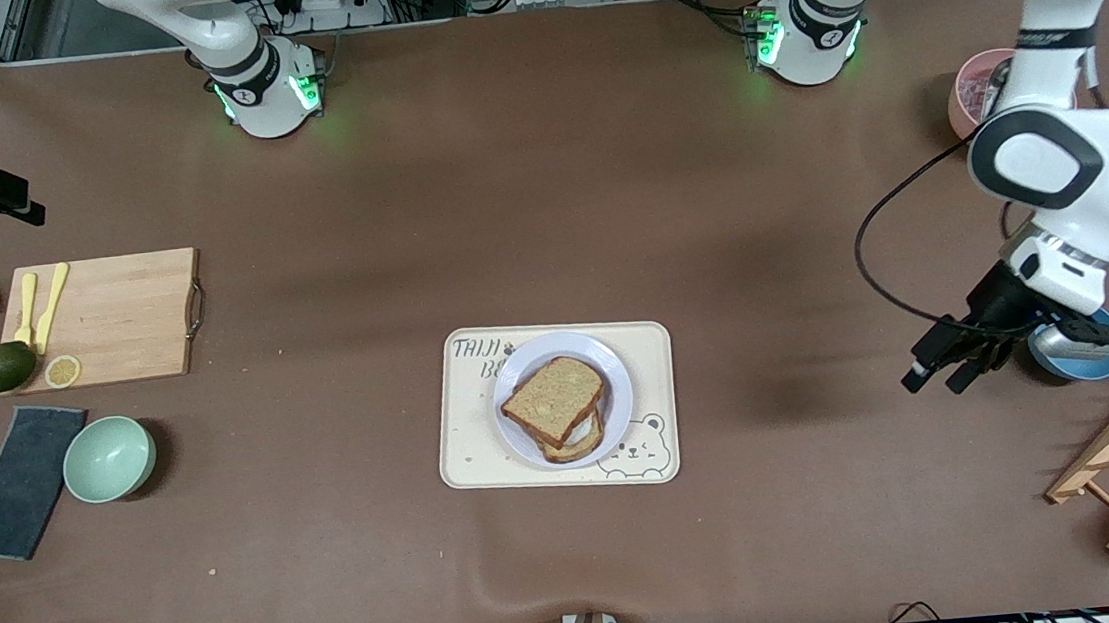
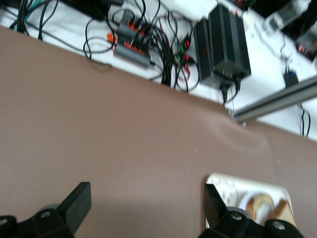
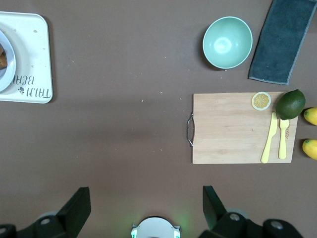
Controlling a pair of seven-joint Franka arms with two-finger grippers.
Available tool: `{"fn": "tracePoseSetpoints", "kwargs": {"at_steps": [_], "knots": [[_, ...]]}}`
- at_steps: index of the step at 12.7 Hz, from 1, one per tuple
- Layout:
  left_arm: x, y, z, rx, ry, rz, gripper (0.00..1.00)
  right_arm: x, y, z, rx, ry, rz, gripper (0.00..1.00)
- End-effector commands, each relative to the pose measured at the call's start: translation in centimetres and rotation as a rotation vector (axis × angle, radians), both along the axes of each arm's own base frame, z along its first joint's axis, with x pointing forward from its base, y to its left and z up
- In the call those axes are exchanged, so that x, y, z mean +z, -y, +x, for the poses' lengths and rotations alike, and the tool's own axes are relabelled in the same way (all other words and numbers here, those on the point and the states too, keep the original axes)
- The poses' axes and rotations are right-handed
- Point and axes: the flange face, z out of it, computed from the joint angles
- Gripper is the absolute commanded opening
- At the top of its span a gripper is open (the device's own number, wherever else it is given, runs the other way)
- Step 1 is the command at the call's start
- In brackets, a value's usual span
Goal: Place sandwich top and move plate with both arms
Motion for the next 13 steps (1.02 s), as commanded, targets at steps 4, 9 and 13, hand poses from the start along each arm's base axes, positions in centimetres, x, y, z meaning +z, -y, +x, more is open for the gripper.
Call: {"fn": "tracePoseSetpoints", "kwargs": {"at_steps": [4, 9, 13], "knots": [[11.2, -1.3, -2.1, -0.112, -0.274, 0.289, 1.00, -0.1, -0.2, -0.1, 0.000, -0.007, -0.012, 1.00], [22.3, 3.2, -4.5, -0.100, -0.408, 0.539, 1.00, -0.1, -0.2, -0.1, -0.002, -0.006, -0.012, 1.00], [26.7, 5.6, -7.3, -0.155, -0.477, 0.543, 1.00, -0.1, -0.2, -0.1, -0.002, -0.004, -0.012, 1.00]]}}
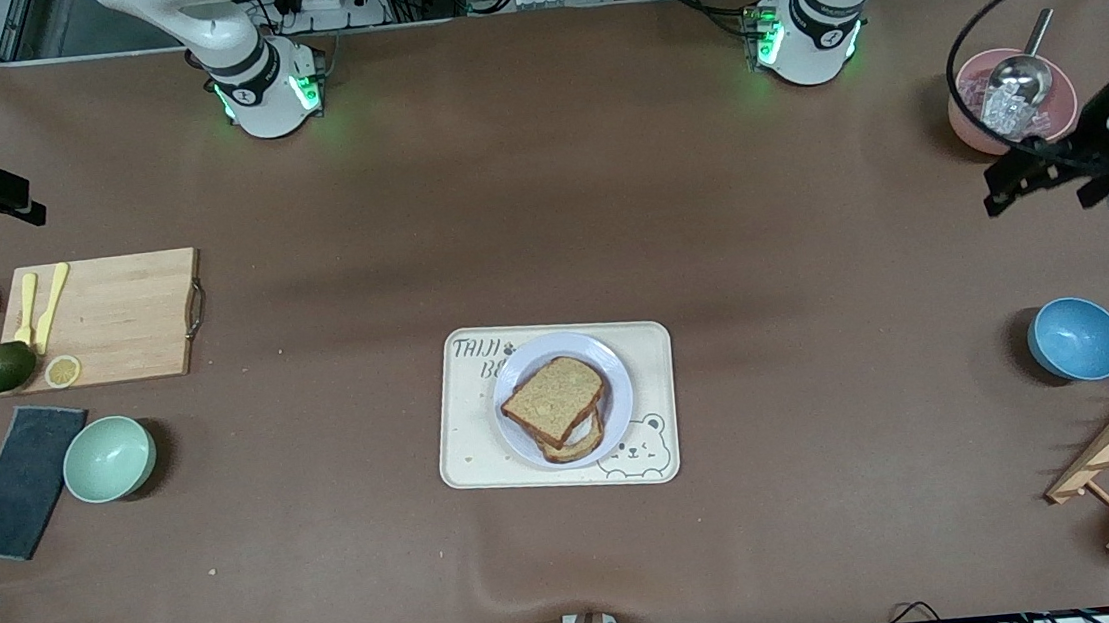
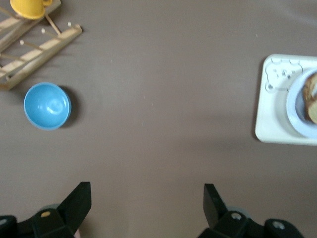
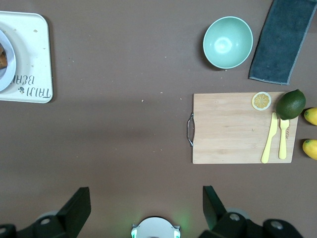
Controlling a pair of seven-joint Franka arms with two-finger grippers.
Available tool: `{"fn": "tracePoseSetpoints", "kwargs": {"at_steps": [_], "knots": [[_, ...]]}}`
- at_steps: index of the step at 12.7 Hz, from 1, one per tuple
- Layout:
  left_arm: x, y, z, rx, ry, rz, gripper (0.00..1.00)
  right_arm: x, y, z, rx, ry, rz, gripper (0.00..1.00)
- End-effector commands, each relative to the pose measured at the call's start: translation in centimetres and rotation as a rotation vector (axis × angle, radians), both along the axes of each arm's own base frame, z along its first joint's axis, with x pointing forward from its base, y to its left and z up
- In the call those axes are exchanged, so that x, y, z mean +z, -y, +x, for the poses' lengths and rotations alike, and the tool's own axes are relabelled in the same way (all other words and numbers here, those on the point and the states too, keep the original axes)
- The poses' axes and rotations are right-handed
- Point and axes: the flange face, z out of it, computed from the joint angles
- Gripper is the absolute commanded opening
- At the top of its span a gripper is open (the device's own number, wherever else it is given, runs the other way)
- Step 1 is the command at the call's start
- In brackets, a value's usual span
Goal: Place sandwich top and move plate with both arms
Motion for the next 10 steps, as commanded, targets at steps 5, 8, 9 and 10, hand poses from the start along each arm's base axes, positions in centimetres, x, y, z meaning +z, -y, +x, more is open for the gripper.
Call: {"fn": "tracePoseSetpoints", "kwargs": {"at_steps": [5, 8, 9, 10], "knots": [[3.0, 2.6, -3.0, -0.068, -0.022, 0.035, 1.00, -0.4, -0.3, 0.2, -0.001, -0.012, -0.008, 1.00], [3.3, -0.3, -3.5, -0.040, -0.054, 0.019, 1.00, -0.4, -0.2, 0.2, -0.002, -0.012, -0.006, 1.00], [3.4, -0.4, -3.5, -0.033, -0.054, -0.004, 1.00, -0.4, -0.1, 0.2, -0.003, -0.012, -0.006, 1.00], [3.3, -0.3, -3.4, -0.020, -0.056, -0.010, 1.00, -0.4, -0.2, 0.2, 0.000, -0.012, -0.006, 1.00]]}}
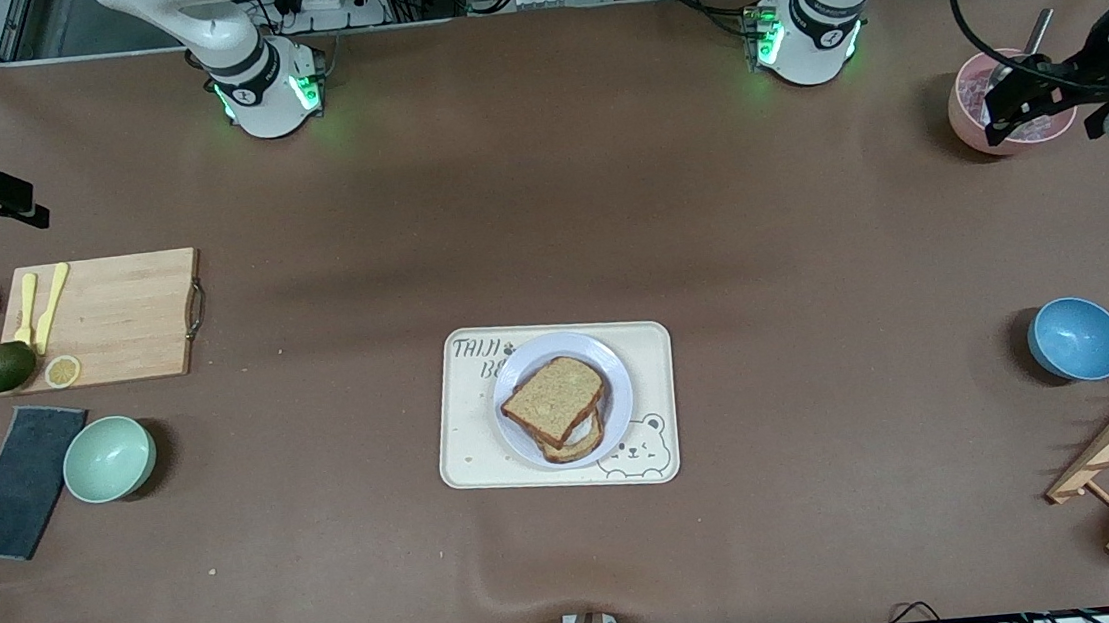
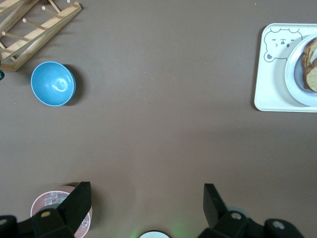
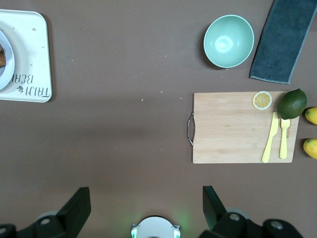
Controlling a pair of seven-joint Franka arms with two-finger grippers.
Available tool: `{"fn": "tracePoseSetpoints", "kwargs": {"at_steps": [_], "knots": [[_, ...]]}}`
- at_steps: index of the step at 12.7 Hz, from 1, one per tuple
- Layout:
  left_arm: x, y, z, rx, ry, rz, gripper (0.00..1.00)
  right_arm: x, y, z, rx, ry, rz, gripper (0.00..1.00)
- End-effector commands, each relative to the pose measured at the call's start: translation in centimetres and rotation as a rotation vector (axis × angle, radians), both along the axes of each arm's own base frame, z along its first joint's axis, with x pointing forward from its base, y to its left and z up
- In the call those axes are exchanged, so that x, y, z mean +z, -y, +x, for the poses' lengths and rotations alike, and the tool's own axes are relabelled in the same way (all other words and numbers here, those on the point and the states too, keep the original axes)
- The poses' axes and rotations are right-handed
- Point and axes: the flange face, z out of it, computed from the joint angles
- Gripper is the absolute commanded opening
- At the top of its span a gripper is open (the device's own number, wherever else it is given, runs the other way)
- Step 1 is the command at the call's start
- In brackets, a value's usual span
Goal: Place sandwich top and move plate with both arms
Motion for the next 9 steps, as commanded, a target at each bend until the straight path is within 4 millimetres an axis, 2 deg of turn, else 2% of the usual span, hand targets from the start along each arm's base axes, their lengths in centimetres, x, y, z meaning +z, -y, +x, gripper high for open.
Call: {"fn": "tracePoseSetpoints", "kwargs": {"at_steps": [1, 9], "knots": [[0.46, 0.25, -0.34, 0.004, -0.003, -0.016, 1.00, 0.00, -0.18, -0.12, -0.001, -0.005, -0.006, 1.00], [0.98, 0.88, -0.69, 0.022, 0.009, -0.020, 1.00, 0.00, 0.07, -0.13, -0.004, -0.005, -0.006, 1.00]]}}
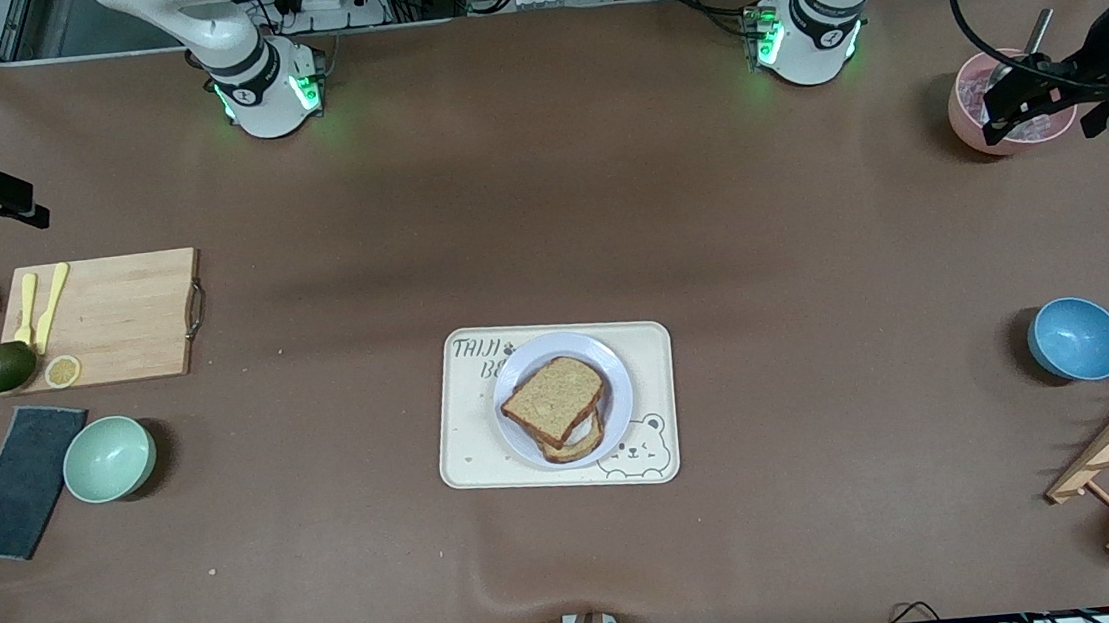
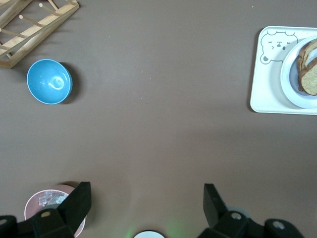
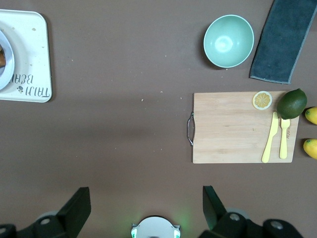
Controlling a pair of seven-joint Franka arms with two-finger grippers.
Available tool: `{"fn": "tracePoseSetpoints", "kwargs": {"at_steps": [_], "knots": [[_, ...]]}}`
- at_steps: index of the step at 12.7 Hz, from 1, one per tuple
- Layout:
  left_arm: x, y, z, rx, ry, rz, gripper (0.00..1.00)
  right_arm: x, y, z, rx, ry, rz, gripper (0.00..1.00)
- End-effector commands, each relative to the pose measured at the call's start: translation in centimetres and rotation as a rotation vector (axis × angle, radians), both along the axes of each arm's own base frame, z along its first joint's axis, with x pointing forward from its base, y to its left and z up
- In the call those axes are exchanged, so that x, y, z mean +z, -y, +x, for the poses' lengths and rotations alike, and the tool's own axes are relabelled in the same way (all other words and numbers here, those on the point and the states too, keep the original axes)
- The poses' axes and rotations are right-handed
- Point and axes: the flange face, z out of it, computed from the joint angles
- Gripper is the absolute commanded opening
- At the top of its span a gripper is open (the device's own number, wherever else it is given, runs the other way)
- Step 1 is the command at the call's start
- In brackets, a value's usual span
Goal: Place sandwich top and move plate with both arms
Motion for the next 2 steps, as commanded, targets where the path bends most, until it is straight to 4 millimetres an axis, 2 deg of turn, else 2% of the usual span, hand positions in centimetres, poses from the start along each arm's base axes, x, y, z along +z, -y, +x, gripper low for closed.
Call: {"fn": "tracePoseSetpoints", "kwargs": {"at_steps": [1, 2], "knots": [[0.90, 0.21, -0.58, 0.014, 0.009, -0.015, 1.00, -0.01, 0.04, -0.15, -0.002, -0.006, -0.005, 1.00], [0.90, 0.13, -0.57, 0.015, 0.009, -0.015, 1.00, -0.01, 0.04, -0.15, -0.002, -0.006, -0.005, 1.00]]}}
